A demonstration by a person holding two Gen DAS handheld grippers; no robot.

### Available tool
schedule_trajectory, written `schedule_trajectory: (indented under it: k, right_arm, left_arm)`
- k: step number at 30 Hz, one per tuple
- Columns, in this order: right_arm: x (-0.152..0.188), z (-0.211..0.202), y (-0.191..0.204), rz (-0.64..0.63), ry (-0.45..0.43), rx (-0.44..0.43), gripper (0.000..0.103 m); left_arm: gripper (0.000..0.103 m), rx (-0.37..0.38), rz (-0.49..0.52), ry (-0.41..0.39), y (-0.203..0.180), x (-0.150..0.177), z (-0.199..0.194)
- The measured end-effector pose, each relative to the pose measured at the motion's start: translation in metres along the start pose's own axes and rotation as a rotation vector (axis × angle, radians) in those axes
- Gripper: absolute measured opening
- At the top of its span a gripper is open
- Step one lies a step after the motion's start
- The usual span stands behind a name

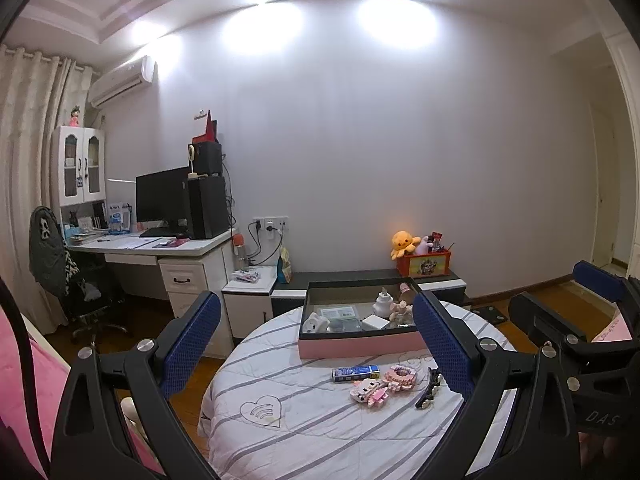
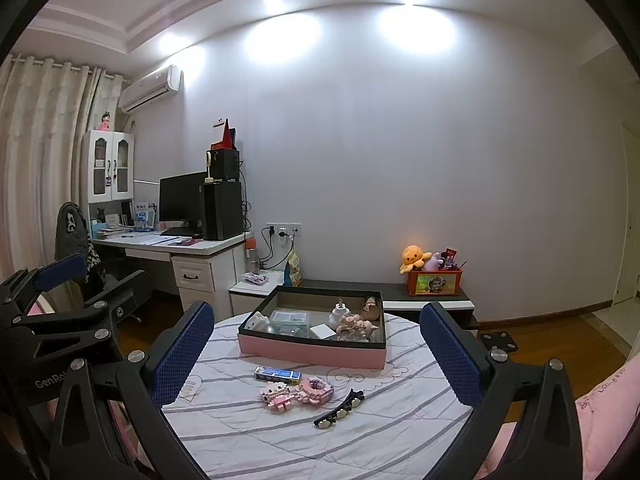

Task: Organize rigid objects
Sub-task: 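Withdraw both tools from the pink box toward the remaining items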

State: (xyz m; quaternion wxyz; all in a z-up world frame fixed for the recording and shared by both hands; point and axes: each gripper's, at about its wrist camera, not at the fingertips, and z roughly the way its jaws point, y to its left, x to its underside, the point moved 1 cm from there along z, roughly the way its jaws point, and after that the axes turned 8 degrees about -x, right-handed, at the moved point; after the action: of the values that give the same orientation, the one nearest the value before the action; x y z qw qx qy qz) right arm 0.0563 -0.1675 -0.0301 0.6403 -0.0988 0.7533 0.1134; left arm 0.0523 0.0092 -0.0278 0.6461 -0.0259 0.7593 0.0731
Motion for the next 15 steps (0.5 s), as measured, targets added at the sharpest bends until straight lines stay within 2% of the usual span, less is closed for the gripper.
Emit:
schedule_trajectory:
  k: [15]
  right_arm:
    - [0.0044, 0.0022, -0.0025, 0.007, 0.013, 0.006, 0.103]
  left_arm:
    - [0.099, 0.005, 0.004, 0.015, -0.0028, 0.0029, 0.0077]
